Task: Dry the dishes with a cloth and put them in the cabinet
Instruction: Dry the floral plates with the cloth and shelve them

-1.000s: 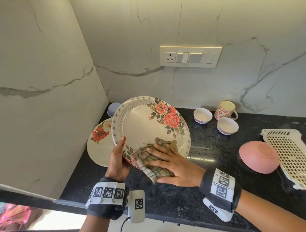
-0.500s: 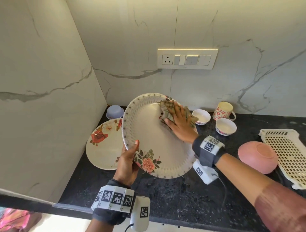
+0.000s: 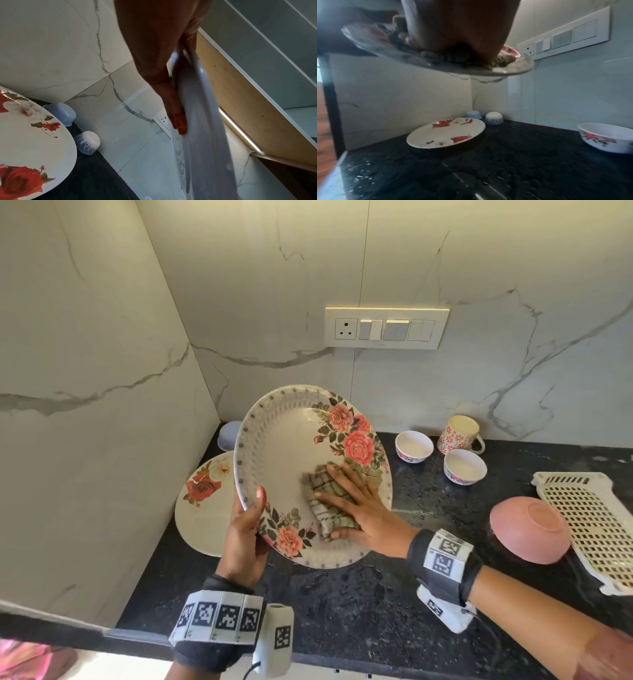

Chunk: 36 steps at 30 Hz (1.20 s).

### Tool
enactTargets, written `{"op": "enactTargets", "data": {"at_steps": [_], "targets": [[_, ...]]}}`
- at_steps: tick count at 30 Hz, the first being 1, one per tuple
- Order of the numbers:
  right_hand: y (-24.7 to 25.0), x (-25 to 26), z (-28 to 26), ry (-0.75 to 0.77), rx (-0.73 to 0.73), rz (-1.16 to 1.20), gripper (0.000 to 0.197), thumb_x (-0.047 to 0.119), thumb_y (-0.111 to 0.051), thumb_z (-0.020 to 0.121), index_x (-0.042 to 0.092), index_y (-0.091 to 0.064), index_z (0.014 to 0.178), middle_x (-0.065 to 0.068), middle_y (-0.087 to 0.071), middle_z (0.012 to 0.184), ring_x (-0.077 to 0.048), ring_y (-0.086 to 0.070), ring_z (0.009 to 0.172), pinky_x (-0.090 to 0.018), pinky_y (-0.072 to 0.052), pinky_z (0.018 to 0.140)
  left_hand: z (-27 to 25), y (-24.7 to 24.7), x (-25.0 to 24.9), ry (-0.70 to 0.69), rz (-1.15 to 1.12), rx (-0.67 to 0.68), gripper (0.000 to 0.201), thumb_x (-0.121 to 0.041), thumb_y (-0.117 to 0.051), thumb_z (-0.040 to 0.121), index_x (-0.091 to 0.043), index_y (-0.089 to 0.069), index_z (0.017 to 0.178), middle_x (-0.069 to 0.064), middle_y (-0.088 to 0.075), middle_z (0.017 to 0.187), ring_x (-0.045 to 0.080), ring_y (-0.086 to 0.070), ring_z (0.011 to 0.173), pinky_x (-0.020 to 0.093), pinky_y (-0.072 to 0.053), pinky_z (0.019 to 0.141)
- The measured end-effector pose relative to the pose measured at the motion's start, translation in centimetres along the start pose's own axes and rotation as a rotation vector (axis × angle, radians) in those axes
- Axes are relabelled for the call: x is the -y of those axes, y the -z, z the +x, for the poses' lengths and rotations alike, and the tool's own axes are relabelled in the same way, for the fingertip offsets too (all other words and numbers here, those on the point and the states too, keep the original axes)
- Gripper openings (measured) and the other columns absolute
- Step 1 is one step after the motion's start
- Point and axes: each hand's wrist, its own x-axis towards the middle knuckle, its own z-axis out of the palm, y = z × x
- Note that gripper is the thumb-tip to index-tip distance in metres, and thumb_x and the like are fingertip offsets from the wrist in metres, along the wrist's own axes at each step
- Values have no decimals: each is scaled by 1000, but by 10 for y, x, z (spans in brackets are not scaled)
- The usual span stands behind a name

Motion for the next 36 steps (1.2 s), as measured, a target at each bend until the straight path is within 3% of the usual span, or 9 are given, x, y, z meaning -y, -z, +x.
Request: {"op": "enactTargets", "data": {"at_steps": [4,8,10,13,17,21,25,30,36], "targets": [[8,-14,15,-263,-161,166,61,64,-34,87,47,-15,142,8,7,154,-19,12,142,-52,6,111,-4,-2,3,-27,29,46,98,-53,-85,45,-21,-46,129,7,-66,116,24,-64,104,35,-57,74],[27,-7,51,-481,-449,488,43,11,-52,93,20,-41,134,-7,-41,142,-21,-32,137,-38,-23,116,-7,-4,7,-15,67,71,108,-55,-86,40,-21,-42,132,10,-64,119,27,-63,107,35,-57,75],[42,-2,66,-597,-630,764,33,7,-48,95,11,-48,128,-3,-56,122,-5,-57,110,-25,-42,103,-7,-4,6,-20,141,68,107,-58,-84,44,-20,-40,133,10,-62,122,27,-62,108,36,-57,78],[74,-5,82,-618,-816,1009,24,16,-46,97,18,-52,120,0,-59,117,-7,-59,108,-36,-44,103,-6,1,-1,-36,253,74,75,-47,-68,69,-23,-40,134,10,-58,127,27,-59,113,42,-53,88],[109,13,105,-232,-573,654,30,22,-50,95,13,-49,123,4,-59,117,5,-57,106,-14,-42,96,-8,0,-10,-61,385,129,43,-26,-61,83,-35,-45,122,1,-59,122,20,-58,110,29,-56,79],[103,26,121,39,-45,42,60,45,-64,79,29,-45,134,1,-44,136,-19,-34,130,-37,-15,111,-11,-7,-15,-118,411,129,40,0,-49,89,-32,-51,113,-1,-63,110,15,-61,98,20,-55,65],[113,27,130,-79,-19,-35,70,44,-75,71,26,-47,132,2,-51,126,-18,-42,119,-43,-23,102,-15,-2,-25,-150,442,106,44,9,-49,86,-30,-56,104,-2,-66,97,16,-62,87,19,-53,60],[117,2,113,-430,-131,561,49,23,-76,75,17,-53,117,3,-63,108,-13,-61,99,-19,-49,90,-14,17,-44,-197,392,48,43,4,-61,80,-21,-56,115,7,-67,104,25,-64,95,30,-55,67],[63,-6,53,-914,-487,1217,36,23,-72,75,10,-63,108,-12,-70,98,-29,-67,89,-39,-55,77,-5,20,-49,-241,230,-33,35,5,-53,84,-10,-56,114,4,-71,95,24,-66,88,28,-56,62]]}}
